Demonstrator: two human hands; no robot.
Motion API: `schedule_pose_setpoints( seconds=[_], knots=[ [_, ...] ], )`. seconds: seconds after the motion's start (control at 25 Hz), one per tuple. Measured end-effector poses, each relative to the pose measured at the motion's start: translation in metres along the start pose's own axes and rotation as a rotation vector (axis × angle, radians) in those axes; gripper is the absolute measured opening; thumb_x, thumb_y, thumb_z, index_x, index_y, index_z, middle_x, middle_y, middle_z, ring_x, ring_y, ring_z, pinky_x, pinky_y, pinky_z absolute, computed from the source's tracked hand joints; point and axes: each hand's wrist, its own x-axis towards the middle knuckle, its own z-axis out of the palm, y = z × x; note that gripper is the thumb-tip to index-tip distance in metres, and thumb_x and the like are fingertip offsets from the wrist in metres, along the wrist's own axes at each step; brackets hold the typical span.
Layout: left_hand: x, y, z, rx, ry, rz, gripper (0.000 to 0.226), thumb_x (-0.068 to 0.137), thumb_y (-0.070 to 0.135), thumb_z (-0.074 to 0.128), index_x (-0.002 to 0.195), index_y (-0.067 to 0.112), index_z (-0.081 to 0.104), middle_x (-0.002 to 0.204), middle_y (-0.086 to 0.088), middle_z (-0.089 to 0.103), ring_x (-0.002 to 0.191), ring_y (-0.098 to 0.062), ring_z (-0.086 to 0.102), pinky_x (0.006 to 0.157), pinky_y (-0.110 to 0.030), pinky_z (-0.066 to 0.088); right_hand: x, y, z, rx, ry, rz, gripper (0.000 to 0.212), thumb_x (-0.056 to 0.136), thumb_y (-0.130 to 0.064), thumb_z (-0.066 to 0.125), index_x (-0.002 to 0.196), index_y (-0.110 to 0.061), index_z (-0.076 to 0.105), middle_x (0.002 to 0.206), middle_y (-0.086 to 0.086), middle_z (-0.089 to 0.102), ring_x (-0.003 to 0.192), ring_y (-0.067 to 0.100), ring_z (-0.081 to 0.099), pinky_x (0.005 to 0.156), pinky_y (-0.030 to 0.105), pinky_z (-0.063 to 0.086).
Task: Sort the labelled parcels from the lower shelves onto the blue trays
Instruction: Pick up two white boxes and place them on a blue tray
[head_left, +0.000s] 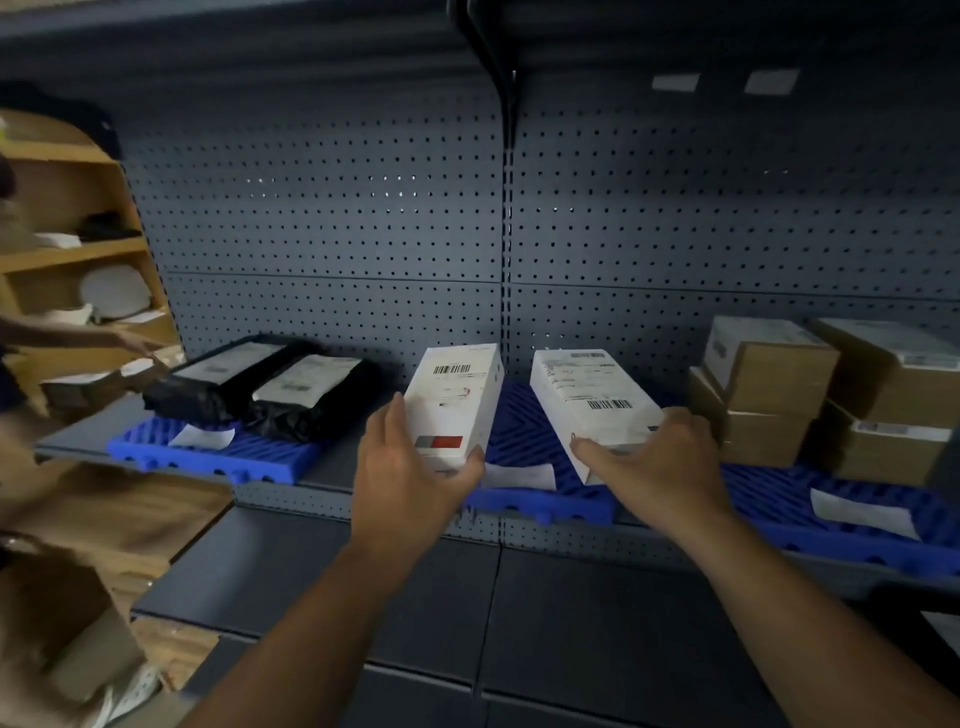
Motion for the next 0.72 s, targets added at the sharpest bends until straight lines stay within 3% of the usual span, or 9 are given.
schedule_pose_setpoints(
  seconds=[0.2,0.52,0.72],
  knots=[
    [0.052,-0.014,0.031,0.055,-0.033,-0.050,0.112,0.071,0.062,0.078,0.156,0.008,0.028,0.148,-0.004,0.035,0.130,-0.023,0.046,0.096,-0.036,0.053,0.050,-0.013,0.033,-0.077,-0.058,0.065,0.104,0.058,-0.070,0.078,0.133,-0.005,0.044,0.131,0.012,0.044,0.122,0.031,0.044,0.094,0.048,0.050],
    [0.083,-0.028,0.067,0.175,-0.160,-0.040,0.111,0.073,0.063,0.074,0.154,0.004,0.028,0.145,-0.009,0.034,0.127,-0.029,0.041,0.096,-0.040,0.051,0.078,-0.025,0.077,-0.289,-0.088,0.177,0.119,0.060,-0.080,0.069,0.142,-0.003,0.031,0.142,0.017,0.037,0.130,0.037,0.039,0.101,0.048,0.043],
    [0.076,-0.036,0.074,0.283,-0.220,-0.020,0.120,0.069,0.072,0.069,0.154,0.001,0.023,0.145,-0.013,0.035,0.127,-0.030,0.039,0.105,-0.039,0.043,0.068,-0.025,0.093,-0.491,-0.138,0.189,0.142,0.054,-0.099,0.053,0.151,-0.004,0.014,0.151,0.017,0.026,0.137,0.037,0.035,0.104,0.052,0.039]
  ],
)
